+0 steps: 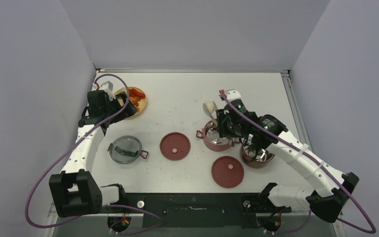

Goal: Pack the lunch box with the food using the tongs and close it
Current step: Move the packing box to the center of the board.

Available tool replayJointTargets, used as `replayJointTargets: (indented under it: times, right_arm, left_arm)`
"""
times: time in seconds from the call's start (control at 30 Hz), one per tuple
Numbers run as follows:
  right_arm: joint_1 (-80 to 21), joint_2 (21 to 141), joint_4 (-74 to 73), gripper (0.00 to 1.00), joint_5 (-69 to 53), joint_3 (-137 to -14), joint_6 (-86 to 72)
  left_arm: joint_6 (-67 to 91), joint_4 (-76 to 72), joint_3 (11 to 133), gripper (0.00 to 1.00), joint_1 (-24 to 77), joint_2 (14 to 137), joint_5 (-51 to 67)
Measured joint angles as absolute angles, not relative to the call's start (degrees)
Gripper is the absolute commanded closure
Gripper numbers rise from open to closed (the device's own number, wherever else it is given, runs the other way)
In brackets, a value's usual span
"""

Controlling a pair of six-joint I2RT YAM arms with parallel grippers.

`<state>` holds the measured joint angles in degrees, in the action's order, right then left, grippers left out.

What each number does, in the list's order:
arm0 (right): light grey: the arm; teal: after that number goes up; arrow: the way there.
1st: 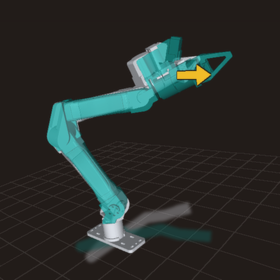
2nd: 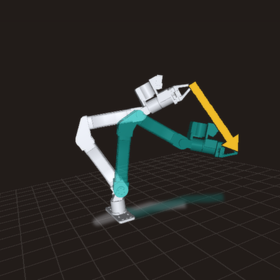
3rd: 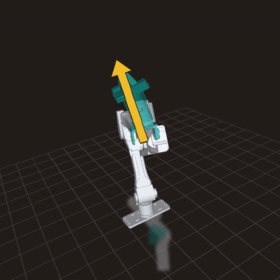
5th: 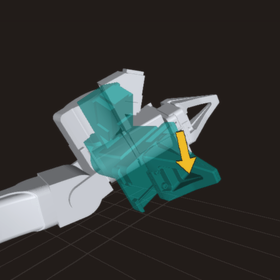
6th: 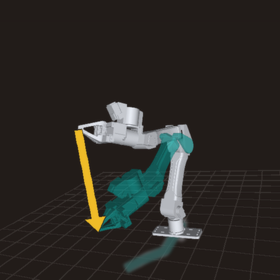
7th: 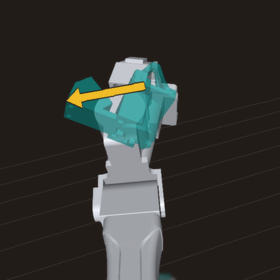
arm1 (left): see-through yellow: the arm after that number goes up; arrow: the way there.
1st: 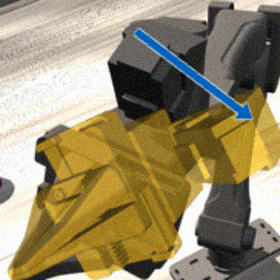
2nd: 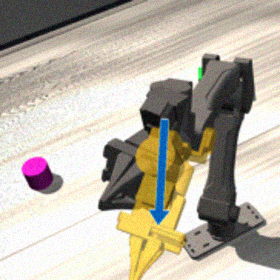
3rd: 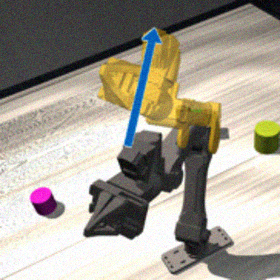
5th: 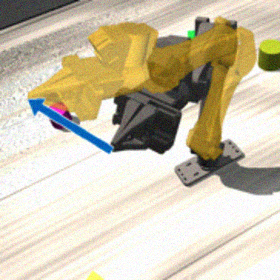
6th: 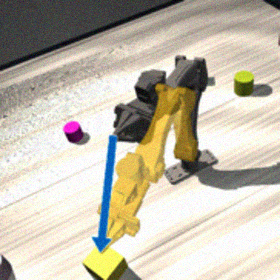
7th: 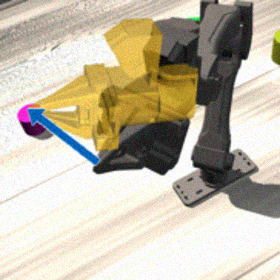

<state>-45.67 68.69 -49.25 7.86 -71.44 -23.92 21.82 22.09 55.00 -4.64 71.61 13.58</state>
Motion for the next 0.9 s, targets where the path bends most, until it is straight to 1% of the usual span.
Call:
replayJointTargets:
  times: [0.17, 0.47, 0.63, 0.9]
  right_arm:
    - [-43.59, 65.12, -59.16, 0.77, 11.42, -75.44, -27.11]
    - [-43.46, 64.05, -73.84, 0.75, 15.11, -77.71, -33.06]
    - [-43.46, 60.75, -78.00, 0.73, 15.49, -77.84, -34.50]
    - [-42.39, 54.85, -79.96, 0.73, 16.67, -75.53, -35.66]
  left_arm:
    - [21.82, 22.11, 55.00, 0.14, -3.86, 71.70, 13.80]
    - [21.82, 22.09, 55.00, 0.14, -2.20, 71.70, 13.85]
    - [21.82, 22.11, 55.00, 0.14, -1.78, 71.70, 13.80]
    - [21.54, 22.28, 55.00, 0.14, -0.16, 71.81, 13.17]
